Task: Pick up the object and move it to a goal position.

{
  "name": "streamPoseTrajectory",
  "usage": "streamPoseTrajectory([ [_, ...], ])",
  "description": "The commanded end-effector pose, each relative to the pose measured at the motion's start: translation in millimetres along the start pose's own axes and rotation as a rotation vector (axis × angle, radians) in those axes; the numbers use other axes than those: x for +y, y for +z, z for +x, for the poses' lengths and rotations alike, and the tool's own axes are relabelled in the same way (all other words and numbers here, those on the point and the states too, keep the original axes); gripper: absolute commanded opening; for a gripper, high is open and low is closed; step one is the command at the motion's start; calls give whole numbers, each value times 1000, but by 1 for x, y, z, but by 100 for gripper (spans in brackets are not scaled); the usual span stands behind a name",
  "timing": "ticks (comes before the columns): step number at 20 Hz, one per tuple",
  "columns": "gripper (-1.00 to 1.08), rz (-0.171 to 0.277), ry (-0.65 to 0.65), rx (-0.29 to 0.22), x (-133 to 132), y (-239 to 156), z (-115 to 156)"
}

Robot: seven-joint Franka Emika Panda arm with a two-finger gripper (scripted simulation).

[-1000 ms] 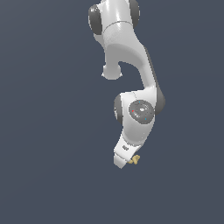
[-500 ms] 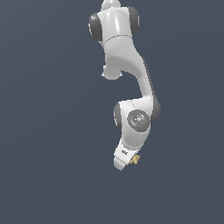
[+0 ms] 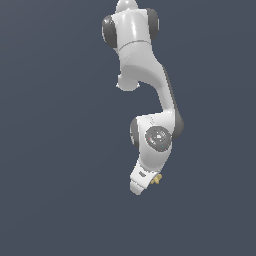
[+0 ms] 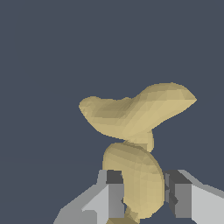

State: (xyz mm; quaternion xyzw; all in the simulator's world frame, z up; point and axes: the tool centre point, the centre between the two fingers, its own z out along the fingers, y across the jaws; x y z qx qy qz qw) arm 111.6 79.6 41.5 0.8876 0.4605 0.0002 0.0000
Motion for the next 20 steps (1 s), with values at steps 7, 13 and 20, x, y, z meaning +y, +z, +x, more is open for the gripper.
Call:
streamPoseTrajectory([
  [7, -100, -1, 1, 0, 0, -1, -1],
  [13, -100, -1, 1, 0, -6, -10, -1],
  [20, -100, -1, 1, -1, -26, -39, -2],
])
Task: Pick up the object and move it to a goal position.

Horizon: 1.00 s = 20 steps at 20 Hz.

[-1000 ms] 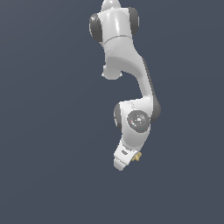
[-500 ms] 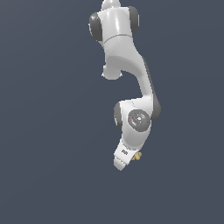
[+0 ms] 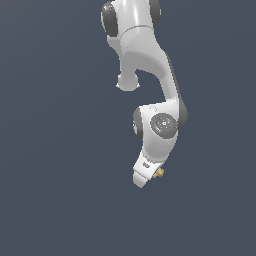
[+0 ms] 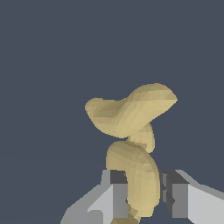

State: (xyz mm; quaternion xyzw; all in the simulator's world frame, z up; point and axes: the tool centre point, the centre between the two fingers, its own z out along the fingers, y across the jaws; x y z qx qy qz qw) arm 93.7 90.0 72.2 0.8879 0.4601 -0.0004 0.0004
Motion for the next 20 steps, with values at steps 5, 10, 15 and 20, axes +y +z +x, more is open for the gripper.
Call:
streamPoseTrajectory([
  [5, -100, -2, -1, 0, -28, -42, -1],
  [10, -100, -2, -1, -2, -56, -84, -2],
  [15, -100, -3, -1, -2, -87, -129, -3],
  [20, -100, -3, -1, -3, -120, -179, -4],
])
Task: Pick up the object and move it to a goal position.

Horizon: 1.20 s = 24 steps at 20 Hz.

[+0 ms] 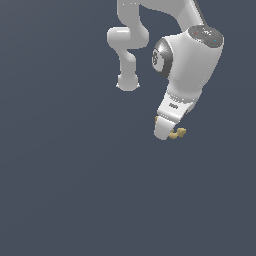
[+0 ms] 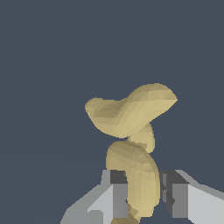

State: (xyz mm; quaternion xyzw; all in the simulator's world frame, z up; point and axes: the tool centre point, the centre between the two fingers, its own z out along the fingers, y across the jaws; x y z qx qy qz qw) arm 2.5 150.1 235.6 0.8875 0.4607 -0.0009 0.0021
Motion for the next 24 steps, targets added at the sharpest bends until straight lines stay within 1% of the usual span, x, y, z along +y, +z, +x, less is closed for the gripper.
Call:
streamPoseTrajectory([
  [1, -100, 0, 0, 0, -17, -26, -1],
  [10, -100, 1, -1, 0, -77, -119, -1],
  [15, -100, 1, -2, 1, -105, -164, -1],
  [19, -100, 2, -1, 2, -122, -192, 0],
  [24, -100, 3, -1, 3, -134, -214, 1],
])
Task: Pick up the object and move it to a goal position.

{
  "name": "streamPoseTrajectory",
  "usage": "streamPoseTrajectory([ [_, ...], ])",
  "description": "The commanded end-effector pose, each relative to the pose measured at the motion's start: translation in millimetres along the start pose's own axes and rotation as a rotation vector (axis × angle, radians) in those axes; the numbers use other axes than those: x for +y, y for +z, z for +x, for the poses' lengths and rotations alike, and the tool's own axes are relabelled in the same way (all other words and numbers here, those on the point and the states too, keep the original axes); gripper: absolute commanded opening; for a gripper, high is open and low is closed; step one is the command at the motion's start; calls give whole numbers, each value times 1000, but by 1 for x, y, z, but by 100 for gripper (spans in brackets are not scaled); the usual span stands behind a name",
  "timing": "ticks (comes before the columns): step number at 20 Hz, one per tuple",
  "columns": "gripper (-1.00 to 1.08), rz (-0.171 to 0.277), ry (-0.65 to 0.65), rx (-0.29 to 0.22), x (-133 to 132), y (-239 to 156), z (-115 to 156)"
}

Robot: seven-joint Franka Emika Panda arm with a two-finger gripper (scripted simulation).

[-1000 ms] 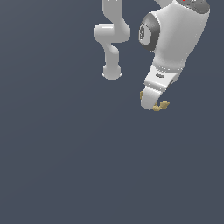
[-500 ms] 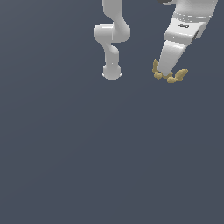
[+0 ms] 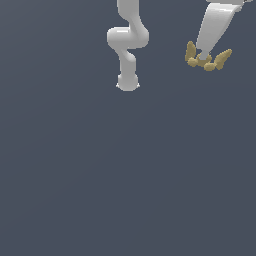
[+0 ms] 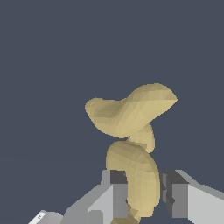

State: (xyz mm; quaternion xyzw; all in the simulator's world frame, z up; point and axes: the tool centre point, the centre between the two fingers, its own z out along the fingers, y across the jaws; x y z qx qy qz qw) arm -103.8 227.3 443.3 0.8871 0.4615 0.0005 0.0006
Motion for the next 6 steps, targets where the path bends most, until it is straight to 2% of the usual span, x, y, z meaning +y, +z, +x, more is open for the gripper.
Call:
streamPoseTrajectory([
  [1, -100, 1, 1, -1, -5, -8, 0],
  [6, -100, 1, 2, 0, -7, -14, 1],
])
